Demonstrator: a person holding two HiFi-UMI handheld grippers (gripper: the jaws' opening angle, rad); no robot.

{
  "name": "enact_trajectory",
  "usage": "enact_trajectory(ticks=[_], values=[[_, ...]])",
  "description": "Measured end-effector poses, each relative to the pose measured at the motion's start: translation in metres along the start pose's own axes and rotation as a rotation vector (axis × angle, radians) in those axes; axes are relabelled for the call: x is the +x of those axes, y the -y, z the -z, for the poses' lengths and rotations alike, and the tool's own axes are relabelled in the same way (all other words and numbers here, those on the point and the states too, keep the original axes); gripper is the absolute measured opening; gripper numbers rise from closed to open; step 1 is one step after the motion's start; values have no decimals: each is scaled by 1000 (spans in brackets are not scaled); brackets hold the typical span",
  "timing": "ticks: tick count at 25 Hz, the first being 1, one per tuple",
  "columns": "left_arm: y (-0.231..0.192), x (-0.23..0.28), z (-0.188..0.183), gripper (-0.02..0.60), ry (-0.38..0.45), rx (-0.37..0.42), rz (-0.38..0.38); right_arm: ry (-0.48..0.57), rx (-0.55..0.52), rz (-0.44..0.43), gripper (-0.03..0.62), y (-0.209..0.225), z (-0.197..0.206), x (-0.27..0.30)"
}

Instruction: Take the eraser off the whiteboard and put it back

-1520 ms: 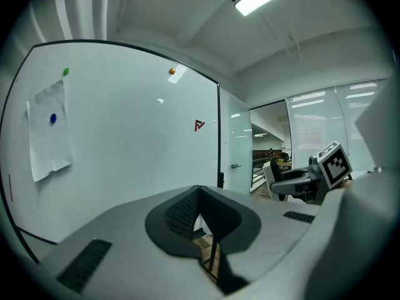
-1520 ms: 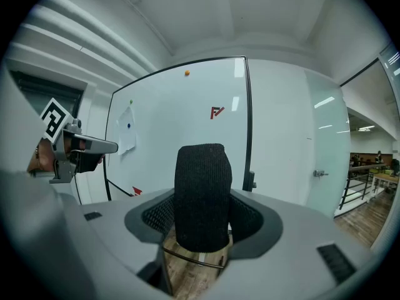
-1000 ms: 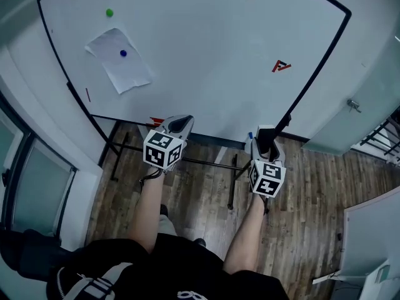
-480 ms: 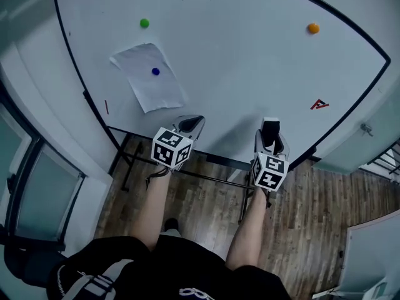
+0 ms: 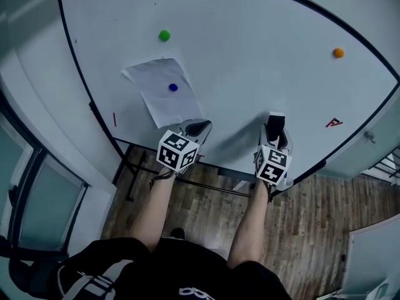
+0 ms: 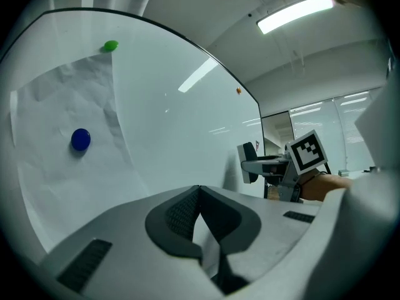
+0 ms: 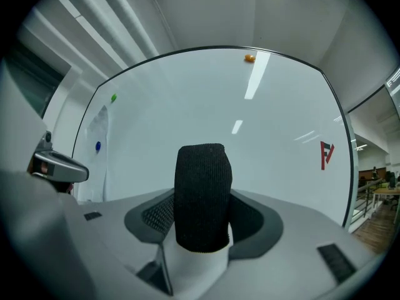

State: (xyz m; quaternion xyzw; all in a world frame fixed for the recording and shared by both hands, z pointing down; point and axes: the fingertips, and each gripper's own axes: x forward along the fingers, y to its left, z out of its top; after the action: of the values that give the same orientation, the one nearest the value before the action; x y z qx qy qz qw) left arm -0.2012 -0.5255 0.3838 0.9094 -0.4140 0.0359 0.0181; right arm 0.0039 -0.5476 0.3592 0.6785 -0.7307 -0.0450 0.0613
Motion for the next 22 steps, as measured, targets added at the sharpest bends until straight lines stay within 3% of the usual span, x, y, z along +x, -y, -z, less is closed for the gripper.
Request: enact_trajectory(ticks=[12,22], values=[[-8,16,1,20,6,16,55,0,40,128,255,-7,3,27],[-4,23,1,20,6,9,25,17,102,81,265,-8,3,30]])
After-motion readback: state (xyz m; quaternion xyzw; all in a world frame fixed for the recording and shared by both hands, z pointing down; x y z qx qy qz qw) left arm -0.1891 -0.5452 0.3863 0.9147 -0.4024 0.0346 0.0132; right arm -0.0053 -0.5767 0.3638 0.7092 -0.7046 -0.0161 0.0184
